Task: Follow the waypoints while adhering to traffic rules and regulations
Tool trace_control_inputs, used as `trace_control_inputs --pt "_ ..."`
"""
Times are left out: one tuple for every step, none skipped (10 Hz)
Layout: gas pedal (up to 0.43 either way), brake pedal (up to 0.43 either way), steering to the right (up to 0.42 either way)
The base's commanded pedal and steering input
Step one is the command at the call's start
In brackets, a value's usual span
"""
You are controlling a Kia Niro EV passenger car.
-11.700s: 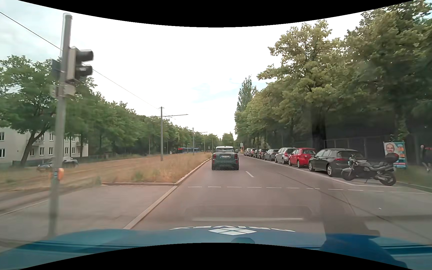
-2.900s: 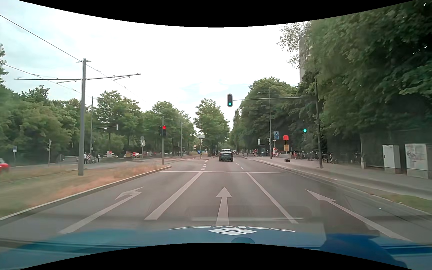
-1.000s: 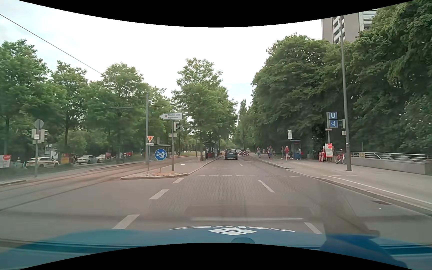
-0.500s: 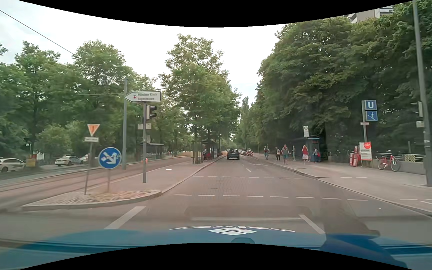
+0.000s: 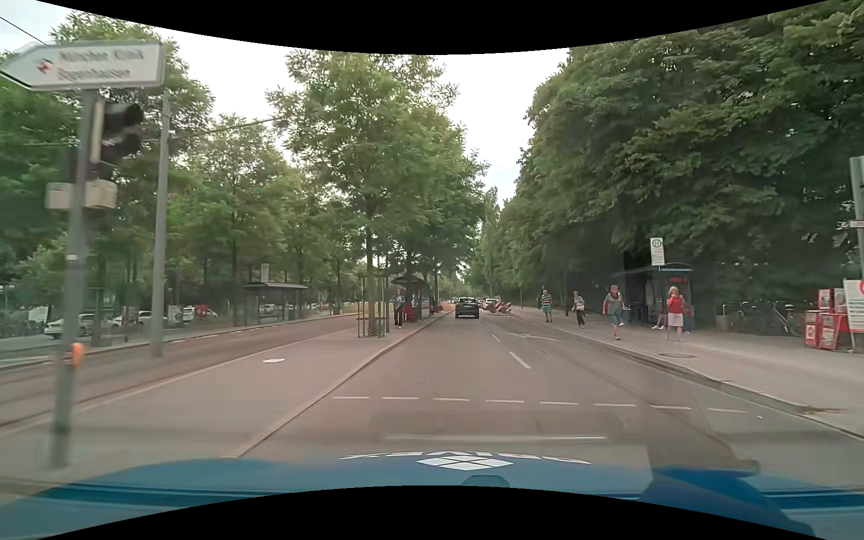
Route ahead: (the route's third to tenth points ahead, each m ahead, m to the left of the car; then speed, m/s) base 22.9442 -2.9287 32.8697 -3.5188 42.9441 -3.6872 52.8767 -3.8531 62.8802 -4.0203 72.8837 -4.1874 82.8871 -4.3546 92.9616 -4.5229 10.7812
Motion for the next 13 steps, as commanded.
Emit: trace_control_inputs --pt "0.138 0.0 0.009" --pt "0.138 0.0 0.01" --pt "0.138 0.0 0.01" --pt "0.138 0.0 0.01" --pt "0.15 0.0 0.01" --pt "0.15 0.0 0.01" --pt "0.15 0.0 0.01" --pt "0.15 0.0 0.01" --pt "0.15 0.0 0.01" --pt "0.15 0.0 0.01" --pt "0.157 0.0 0.009" --pt "0.169 0.0 0.009" --pt "0.169 0.0 0.009"
